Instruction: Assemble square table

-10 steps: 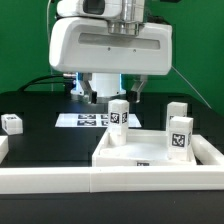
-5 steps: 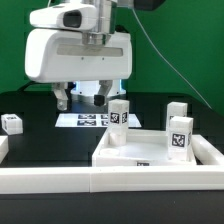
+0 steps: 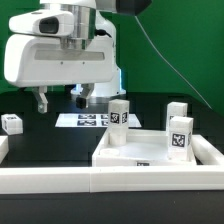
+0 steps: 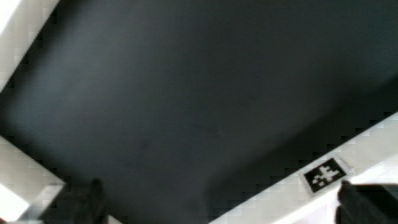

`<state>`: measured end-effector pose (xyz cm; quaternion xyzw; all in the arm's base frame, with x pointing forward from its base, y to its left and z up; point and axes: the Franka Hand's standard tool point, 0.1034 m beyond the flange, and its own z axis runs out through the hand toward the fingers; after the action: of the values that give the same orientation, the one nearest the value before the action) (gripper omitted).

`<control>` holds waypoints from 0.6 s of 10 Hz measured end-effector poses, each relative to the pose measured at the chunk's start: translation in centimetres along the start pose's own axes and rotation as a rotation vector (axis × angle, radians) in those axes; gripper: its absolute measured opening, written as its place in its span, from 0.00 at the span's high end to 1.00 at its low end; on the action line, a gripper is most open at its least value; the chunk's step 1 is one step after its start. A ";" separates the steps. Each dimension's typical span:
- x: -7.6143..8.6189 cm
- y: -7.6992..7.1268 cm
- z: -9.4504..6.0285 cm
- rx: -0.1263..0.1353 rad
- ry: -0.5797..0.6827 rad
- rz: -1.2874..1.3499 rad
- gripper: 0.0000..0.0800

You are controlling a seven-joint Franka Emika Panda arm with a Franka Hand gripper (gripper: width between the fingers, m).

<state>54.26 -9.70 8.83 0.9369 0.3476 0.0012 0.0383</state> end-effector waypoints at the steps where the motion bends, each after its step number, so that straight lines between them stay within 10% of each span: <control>1: 0.0 0.0 0.0 0.001 -0.001 0.000 0.19; 3: -0.5 0.0 0.1 0.001 -0.001 -0.016 0.19; 6: -6.5 -2.4 0.8 0.032 -0.011 -0.029 0.19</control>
Offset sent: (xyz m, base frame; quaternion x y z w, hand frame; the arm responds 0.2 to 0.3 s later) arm -0.0587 -0.0215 -0.0099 0.0236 0.0133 -0.0323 0.9991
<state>47.82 -12.16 7.99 0.9323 0.3607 -0.0099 0.0252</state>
